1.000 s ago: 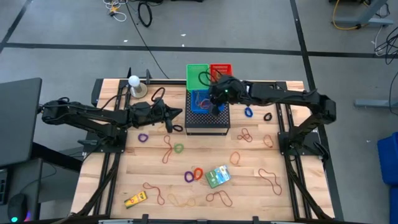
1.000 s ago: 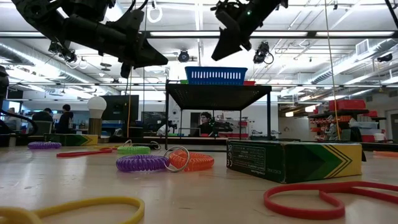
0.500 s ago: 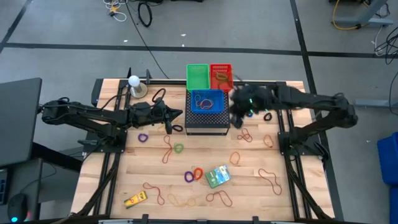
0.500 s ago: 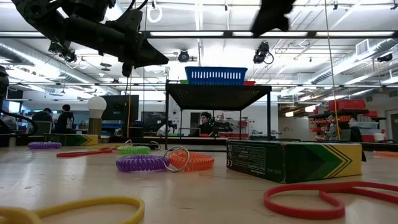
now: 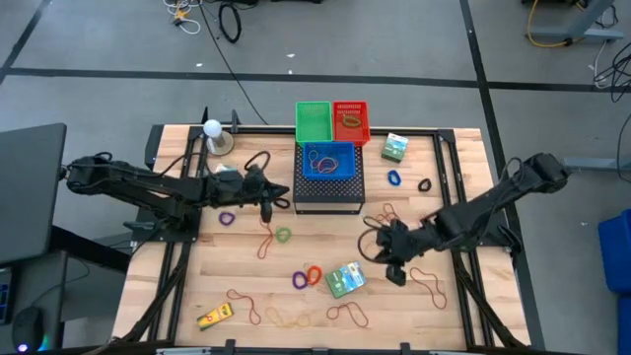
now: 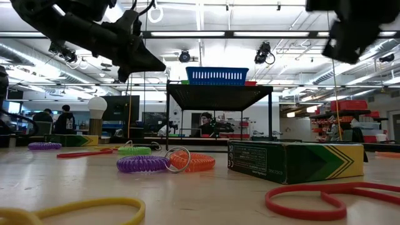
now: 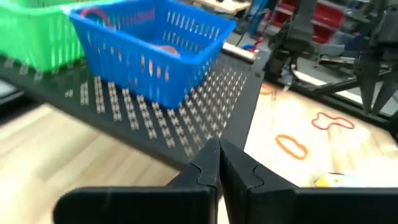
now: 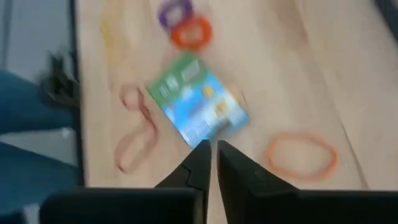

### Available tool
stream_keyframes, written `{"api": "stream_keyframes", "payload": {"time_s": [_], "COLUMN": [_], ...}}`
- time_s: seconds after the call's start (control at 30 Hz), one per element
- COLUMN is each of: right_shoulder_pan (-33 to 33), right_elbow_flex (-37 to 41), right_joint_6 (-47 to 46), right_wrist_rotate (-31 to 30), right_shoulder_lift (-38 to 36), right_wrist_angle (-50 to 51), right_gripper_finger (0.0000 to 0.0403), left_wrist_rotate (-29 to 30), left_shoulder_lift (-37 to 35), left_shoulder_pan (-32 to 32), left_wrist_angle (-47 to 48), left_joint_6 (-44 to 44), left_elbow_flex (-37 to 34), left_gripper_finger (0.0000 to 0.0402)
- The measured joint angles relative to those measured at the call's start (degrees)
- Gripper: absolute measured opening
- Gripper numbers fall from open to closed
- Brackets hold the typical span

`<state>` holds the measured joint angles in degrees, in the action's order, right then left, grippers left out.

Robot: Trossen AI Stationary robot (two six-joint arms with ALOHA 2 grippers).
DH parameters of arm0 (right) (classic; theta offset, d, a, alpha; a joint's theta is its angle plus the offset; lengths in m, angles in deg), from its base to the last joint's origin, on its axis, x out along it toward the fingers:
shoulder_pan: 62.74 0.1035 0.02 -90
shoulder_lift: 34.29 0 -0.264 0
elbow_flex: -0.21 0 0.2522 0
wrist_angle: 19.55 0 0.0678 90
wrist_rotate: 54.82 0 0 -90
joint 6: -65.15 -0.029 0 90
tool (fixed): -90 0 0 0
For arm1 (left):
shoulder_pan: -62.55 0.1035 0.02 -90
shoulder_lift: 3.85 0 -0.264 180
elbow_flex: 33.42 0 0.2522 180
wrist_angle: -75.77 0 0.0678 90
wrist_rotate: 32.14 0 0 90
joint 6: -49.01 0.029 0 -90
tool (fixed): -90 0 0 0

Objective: Pick & Place Office Desk Supplies
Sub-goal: Put the box of crayon into the green bin on the shelf

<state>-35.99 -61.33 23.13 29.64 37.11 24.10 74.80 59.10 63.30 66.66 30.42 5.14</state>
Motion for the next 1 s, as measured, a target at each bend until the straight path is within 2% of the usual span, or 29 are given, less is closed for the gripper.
{"api": "stream_keyframes", "payload": {"time_s": [0.1,0.2,0.33,0.43,0.57,0.67,0.77,1.0], "right_shoulder_pan": [0.4,-1.3,-5.7,-8.6,-11.2,-12.8,-13.2,-15.2], "right_elbow_flex": [3.3,7.1,14.2,18.3,19.8,20.0,20.0,20.0], "right_joint_6": [4.7,8.9,10.1,9.5,10.6,10.9,11.4,16.1], "right_wrist_rotate": [0.7,1.8,8.7,11.2,12.0,15.6,19.0,21.6], "right_shoulder_lift": [0.0,0.0,0.0,0.0,0.5,2.8,6.0,11.1], "right_wrist_angle": [-0.8,-6.5,-20.0,-27.3,-31.7,-34.5,-37.6,-39.5], "right_gripper_finger": [0.0065,0.0101,0.0146,0.0168,0.0182,0.0191,0.02,0.0217], "left_wrist_rotate": [7.8,14.2,18.6,21.4,22.4,22.4,21.4,18.9], "left_shoulder_lift": [1.0,2.7,5.6,7.9,10.8,12.6,13.8,14.9], "left_shoulder_pan": [-5.6,-11.5,-17.3,-20.8,-23.7,-24.8,-25.5,-26.6], "left_wrist_angle": [1.0,0.9,1.9,1.9,1.9,2.3,2.2,2.4], "left_joint_6": [-6.4,-10.1,-17.0,-21.7,-22.5,-22.7,-21.9,-21.5], "left_elbow_flex": [0.0,0.0,0.0,0.2,2.0,3.6,4.8,6.1], "left_gripper_finger": [0.0005,0.0005,0.0005,0.0005,0.0005,0.0005,0.0005,0.0005]}}
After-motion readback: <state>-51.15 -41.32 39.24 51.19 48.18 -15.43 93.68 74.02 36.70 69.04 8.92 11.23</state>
